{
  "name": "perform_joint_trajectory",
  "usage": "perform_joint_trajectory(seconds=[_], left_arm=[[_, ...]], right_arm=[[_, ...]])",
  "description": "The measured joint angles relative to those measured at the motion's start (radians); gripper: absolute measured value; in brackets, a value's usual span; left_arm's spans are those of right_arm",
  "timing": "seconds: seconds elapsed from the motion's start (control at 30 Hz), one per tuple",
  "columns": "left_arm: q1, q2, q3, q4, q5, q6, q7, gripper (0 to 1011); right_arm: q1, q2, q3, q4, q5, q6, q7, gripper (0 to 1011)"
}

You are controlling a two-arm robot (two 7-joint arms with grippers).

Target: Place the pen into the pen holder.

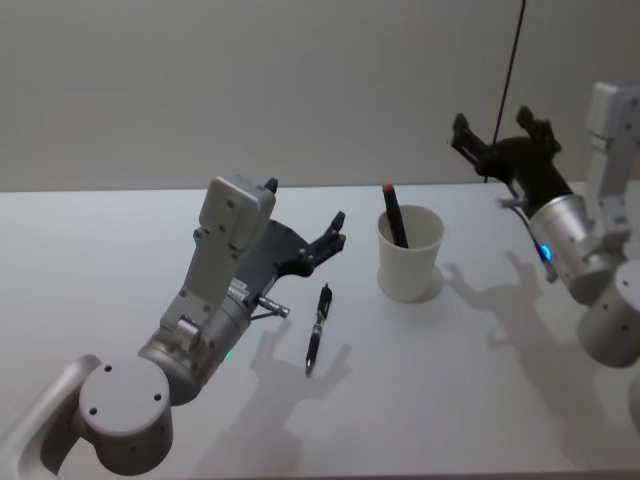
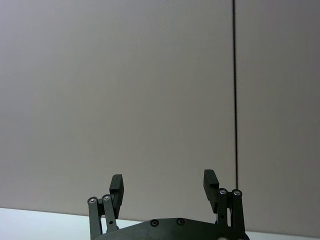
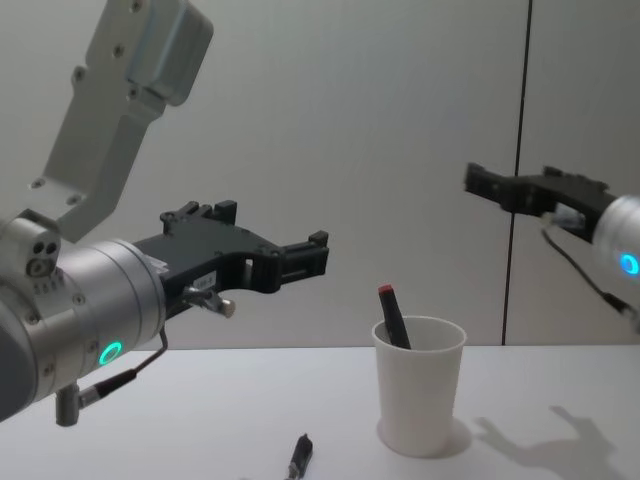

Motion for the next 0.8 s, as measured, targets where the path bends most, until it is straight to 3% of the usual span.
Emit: perform_joint_trajectory(seconds=[0.4,0.8], left_arm=[[0.000,0.000,0.000,0.000,0.000,0.000,0.000,1004],[0.000,0.000,0.000,0.000,0.000,0.000,0.000,1004]], right_arm=[[-0.121,0.044,0.023,-0.166,0.016,0.087,-0.054,1002],[-0.197,0.074,0.042,-0.260,0.024,0.140,-0.096,1001]])
